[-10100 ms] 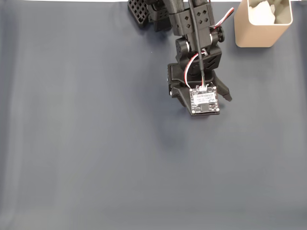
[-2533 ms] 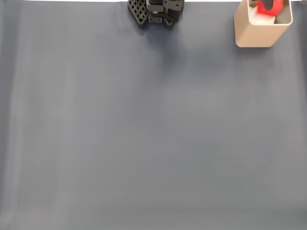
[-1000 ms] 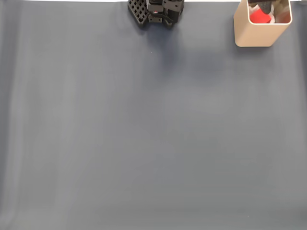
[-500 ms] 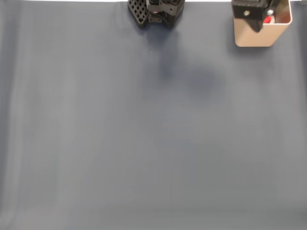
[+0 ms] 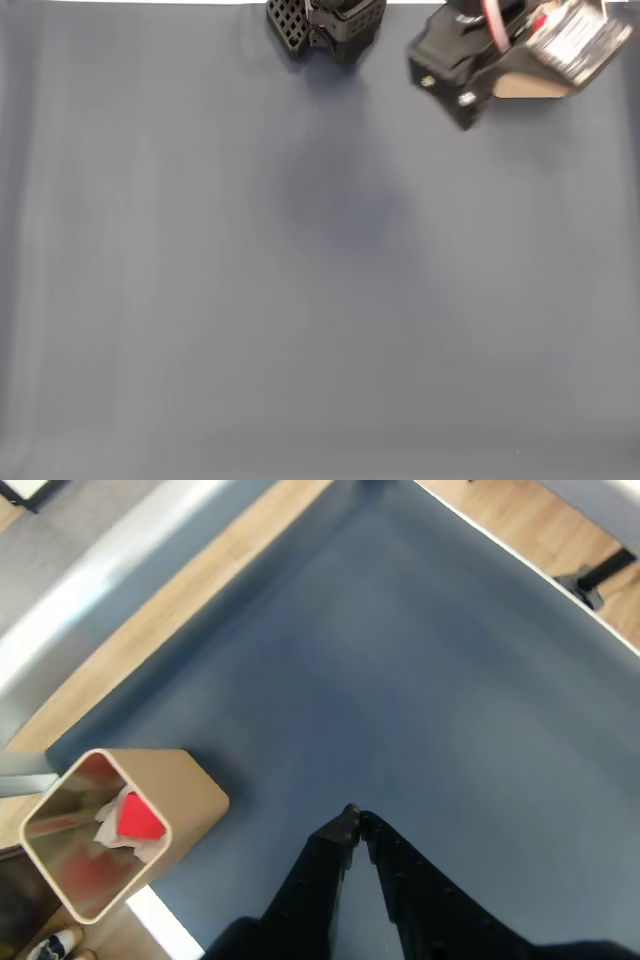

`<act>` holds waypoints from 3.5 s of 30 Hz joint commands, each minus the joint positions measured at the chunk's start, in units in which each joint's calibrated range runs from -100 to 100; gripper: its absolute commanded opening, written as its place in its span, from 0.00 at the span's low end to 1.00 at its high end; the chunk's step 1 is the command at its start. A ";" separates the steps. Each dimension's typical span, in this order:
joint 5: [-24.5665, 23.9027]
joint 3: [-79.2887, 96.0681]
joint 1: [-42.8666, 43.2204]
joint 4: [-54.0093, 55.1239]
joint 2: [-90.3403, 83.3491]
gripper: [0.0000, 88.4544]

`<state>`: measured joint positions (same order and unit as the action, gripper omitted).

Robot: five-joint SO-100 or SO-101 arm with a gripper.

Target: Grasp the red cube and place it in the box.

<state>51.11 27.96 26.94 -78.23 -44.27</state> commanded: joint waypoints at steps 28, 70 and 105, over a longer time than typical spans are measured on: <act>-5.27 32.57 -19.81 6.79 -23.02 0.00; -5.67 71.31 -28.47 17.46 -55.56 0.00; -4.88 71.86 -26.13 2.36 -55.73 0.02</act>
<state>45.89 99.27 0.56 -74.74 -100.00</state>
